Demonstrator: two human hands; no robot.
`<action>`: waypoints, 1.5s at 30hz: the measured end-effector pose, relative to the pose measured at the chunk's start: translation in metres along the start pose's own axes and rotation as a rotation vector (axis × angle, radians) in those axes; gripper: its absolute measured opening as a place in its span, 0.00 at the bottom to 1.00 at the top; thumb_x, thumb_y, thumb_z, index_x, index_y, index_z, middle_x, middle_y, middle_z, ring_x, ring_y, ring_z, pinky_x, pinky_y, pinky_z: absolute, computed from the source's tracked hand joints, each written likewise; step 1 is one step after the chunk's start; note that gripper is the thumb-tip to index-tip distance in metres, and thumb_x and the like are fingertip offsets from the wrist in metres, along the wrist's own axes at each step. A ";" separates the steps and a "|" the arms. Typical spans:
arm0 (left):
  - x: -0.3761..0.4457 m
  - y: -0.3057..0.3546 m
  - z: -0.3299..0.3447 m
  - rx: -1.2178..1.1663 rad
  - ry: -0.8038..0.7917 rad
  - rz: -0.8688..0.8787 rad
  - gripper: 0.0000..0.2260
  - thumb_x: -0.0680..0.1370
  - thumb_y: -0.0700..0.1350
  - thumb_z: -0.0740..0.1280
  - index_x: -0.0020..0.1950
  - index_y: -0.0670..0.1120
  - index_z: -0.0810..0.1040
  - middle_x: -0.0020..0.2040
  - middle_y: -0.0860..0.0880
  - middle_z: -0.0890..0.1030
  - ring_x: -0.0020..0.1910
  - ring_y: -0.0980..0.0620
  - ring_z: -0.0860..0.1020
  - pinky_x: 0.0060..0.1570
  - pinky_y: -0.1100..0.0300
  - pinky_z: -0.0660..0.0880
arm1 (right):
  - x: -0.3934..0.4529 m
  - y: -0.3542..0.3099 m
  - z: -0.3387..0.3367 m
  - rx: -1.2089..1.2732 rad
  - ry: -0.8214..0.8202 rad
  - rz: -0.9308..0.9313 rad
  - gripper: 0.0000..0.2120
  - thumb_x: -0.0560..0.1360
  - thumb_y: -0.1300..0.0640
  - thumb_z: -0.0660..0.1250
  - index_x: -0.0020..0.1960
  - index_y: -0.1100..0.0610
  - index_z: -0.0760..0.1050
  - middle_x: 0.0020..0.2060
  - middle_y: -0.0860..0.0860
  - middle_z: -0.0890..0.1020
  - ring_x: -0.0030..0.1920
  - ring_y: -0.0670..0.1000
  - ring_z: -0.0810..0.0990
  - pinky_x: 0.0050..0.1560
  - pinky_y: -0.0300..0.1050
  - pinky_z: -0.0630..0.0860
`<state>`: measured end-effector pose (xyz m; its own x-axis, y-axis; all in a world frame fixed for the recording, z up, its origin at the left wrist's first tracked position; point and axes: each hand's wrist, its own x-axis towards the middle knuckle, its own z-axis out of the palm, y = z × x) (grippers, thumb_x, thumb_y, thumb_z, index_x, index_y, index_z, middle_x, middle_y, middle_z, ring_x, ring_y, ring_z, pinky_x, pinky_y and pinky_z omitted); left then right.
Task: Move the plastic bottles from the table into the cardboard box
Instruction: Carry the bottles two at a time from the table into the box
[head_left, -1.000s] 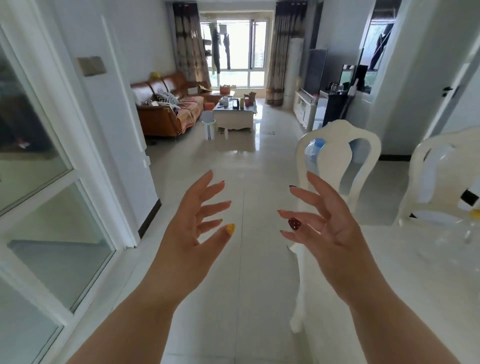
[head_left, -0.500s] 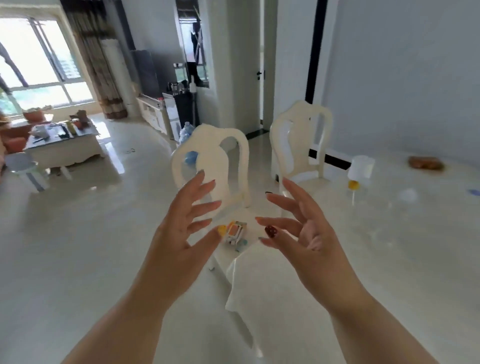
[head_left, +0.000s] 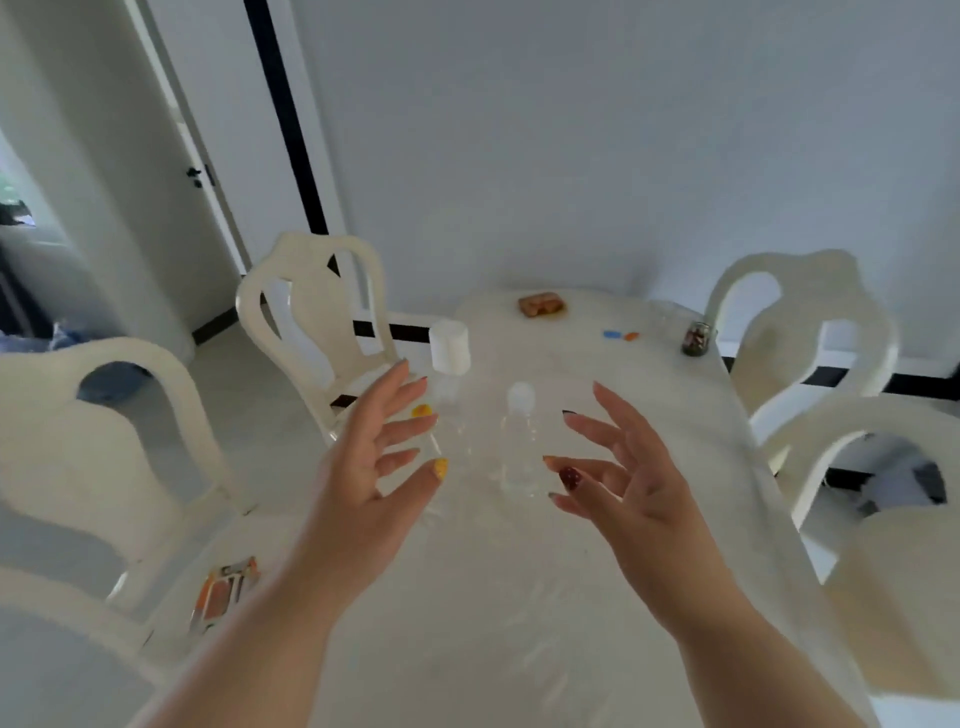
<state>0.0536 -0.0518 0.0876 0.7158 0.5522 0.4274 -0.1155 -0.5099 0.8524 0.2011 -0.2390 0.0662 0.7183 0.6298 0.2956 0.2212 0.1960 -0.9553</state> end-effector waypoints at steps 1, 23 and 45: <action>0.008 -0.008 0.004 -0.007 -0.008 -0.009 0.32 0.71 0.52 0.70 0.74 0.66 0.66 0.71 0.63 0.75 0.67 0.56 0.78 0.62 0.52 0.75 | 0.005 0.005 -0.004 -0.006 0.015 0.012 0.33 0.69 0.44 0.72 0.70 0.30 0.66 0.64 0.38 0.78 0.59 0.51 0.83 0.57 0.60 0.80; 0.113 -0.200 0.019 0.195 -0.039 -0.437 0.16 0.72 0.48 0.76 0.54 0.62 0.76 0.53 0.62 0.82 0.57 0.57 0.81 0.58 0.55 0.76 | 0.179 0.147 0.050 -0.608 0.170 0.437 0.40 0.74 0.42 0.71 0.79 0.50 0.56 0.77 0.47 0.65 0.76 0.51 0.64 0.67 0.44 0.63; 0.090 -0.115 0.057 -0.043 -0.346 -0.151 0.11 0.71 0.58 0.74 0.52 0.58 0.85 0.52 0.67 0.85 0.57 0.69 0.81 0.55 0.67 0.73 | 0.033 0.057 0.002 -0.643 0.532 0.216 0.19 0.68 0.32 0.66 0.51 0.43 0.75 0.44 0.39 0.83 0.45 0.40 0.80 0.43 0.46 0.79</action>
<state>0.1706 0.0182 0.0109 0.9164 0.3598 0.1755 -0.0147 -0.4078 0.9129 0.2361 -0.2051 0.0216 0.9657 0.1371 0.2204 0.2590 -0.4529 -0.8531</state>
